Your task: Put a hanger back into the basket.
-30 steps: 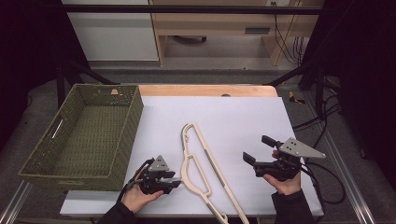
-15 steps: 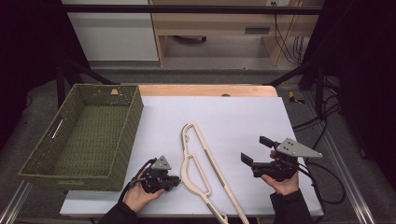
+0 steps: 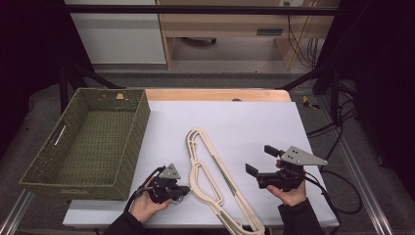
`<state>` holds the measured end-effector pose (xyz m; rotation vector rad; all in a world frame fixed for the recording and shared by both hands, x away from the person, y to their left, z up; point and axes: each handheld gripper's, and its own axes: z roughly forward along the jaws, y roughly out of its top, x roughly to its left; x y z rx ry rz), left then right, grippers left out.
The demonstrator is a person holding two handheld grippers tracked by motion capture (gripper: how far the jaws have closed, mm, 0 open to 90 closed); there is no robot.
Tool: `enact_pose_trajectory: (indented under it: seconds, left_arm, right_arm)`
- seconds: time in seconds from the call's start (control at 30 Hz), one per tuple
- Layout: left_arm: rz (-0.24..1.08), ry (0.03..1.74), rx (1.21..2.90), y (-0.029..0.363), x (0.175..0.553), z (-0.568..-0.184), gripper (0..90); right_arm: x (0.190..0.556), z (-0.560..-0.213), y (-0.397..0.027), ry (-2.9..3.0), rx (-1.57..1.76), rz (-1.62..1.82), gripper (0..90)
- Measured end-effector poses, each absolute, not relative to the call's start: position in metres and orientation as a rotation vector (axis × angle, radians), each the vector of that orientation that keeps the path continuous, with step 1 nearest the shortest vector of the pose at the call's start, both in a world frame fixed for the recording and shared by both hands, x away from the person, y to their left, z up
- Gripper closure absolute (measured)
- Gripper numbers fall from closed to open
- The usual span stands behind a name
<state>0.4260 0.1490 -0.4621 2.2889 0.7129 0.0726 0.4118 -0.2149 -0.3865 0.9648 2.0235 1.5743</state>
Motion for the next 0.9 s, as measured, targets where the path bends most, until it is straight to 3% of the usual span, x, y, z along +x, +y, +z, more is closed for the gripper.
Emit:
enact_pose_trajectory:
  seconds: [0.43, 0.9]
  left_arm:
    - [0.092, 0.710, 2.294, 0.147, 0.422, -0.449, 88.5]
    - [0.114, 0.747, 2.299, 0.142, 0.417, -0.432, 88.5]
  right_arm:
    - [0.408, -0.392, -0.184, 2.101, 0.928, 1.597, 9.1]
    - [0.395, -0.407, -0.122, 2.310, 0.844, 1.535, 17.5]
